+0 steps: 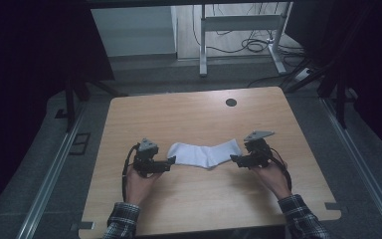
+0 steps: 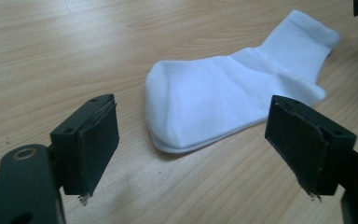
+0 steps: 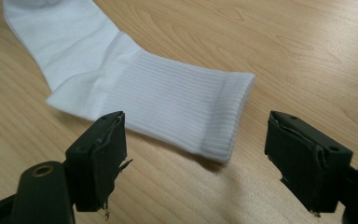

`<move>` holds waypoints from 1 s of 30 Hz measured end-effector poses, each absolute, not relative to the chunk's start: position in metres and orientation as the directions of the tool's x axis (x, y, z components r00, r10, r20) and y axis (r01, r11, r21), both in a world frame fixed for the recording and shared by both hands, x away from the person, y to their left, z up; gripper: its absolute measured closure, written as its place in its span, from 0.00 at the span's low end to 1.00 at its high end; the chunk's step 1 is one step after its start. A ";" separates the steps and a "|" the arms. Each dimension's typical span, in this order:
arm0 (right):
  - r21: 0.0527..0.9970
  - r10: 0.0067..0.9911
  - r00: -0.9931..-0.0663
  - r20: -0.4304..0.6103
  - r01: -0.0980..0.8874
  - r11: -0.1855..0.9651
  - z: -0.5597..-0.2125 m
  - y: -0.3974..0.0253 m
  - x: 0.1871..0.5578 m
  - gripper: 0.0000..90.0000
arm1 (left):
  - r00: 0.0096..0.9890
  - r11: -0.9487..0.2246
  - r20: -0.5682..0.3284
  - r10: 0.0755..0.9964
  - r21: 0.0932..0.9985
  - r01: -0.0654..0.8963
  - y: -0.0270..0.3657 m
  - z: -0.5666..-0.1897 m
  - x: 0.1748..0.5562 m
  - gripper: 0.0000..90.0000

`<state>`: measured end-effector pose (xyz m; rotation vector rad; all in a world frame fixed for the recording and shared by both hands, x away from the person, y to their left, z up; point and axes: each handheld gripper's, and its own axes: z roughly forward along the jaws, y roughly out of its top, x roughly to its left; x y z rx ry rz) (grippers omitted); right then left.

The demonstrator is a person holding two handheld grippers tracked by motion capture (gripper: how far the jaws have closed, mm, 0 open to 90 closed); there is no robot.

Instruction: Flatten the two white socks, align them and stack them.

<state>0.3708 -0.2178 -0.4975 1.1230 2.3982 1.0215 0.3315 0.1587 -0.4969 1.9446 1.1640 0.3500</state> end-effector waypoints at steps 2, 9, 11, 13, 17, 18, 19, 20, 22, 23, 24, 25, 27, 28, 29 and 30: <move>0.714 0.758 -0.652 0.024 0.542 0.444 -0.496 -0.220 0.368 0.21 | 0.540 -0.242 -0.157 0.827 0.768 0.593 0.159 -0.495 0.328 0.19; 0.715 0.749 -0.663 0.013 0.530 0.457 -0.491 -0.225 0.359 0.19 | 0.557 -0.270 -0.133 0.820 0.768 0.581 0.160 -0.490 0.318 0.17; 0.718 0.745 -0.667 0.012 0.524 0.458 -0.489 -0.228 0.354 0.18 | 0.566 -0.288 -0.117 0.816 0.767 0.574 0.161 -0.487 0.312 0.17; 0.718 0.743 -0.669 0.009 0.522 0.461 -0.487 -0.230 0.350 0.17 | 0.571 -0.296 -0.109 0.814 0.767 0.569 0.161 -0.484 0.308 0.16; 0.719 0.738 -0.675 0.003 0.514 0.467 -0.483 -0.233 0.343 0.17 | 0.577 -0.308 -0.098 0.811 0.767 0.564 0.162 -0.482 0.300 0.16; 0.721 0.736 -0.677 -0.001 0.509 0.469 -0.482 -0.235 0.341 0.16 | 0.580 -0.313 -0.093 0.809 0.766 0.561 0.162 -0.481 0.298 0.16; 0.723 0.735 -0.678 -0.002 0.507 0.470 -0.481 -0.236 0.339 0.16 | 0.581 -0.319 -0.088 0.809 0.765 0.560 0.162 -0.482 0.295 0.16; 0.723 0.733 -0.680 -0.006 0.504 0.473 -0.481 -0.237 0.337 0.16 | 0.584 -0.326 -0.082 0.808 0.763 0.558 0.163 -0.482 0.293 0.16; 0.724 0.732 -0.682 -0.008 0.500 0.474 -0.480 -0.239 0.333 0.16 | 0.585 -0.330 -0.077 0.807 0.763 0.556 0.164 -0.483 0.288 0.16; 0.724 0.732 -0.682 -0.008 0.500 0.474 -0.480 -0.239 0.333 0.16 | 0.585 -0.330 -0.077 0.807 0.763 0.556 0.164 -0.483 0.288 0.15; 0.727 0.728 -0.686 -0.010 0.495 0.476 -0.480 -0.241 0.329 0.15 | 0.588 -0.337 -0.068 0.806 0.764 0.550 0.166 -0.486 0.283 0.15; 0.727 0.727 -0.687 -0.010 0.494 0.477 -0.480 -0.242 0.328 0.15 | 0.588 -0.337 -0.068 0.806 0.764 0.551 0.167 -0.487 0.281 0.15; 0.727 0.726 -0.688 -0.011 0.493 0.478 -0.480 -0.243 0.326 0.15 | 0.587 -0.338 -0.068 0.807 0.762 0.552 0.168 -0.489 0.279 0.15; 0.726 0.724 -0.689 -0.013 0.492 0.481 -0.481 -0.244 0.325 0.15 | 0.589 -0.344 -0.064 0.806 0.759 0.553 0.169 -0.491 0.277 0.15; 0.724 0.722 -0.692 -0.016 0.490 0.485 -0.483 -0.245 0.321 0.14 | 0.587 -0.353 -0.053 0.808 0.754 0.554 0.170 -0.494 0.274 0.15; 0.723 0.719 -0.695 -0.020 0.487 0.490 -0.484 -0.246 0.321 0.14 | 0.587 -0.353 -0.053 0.808 0.754 0.554 0.170 -0.494 0.274 0.15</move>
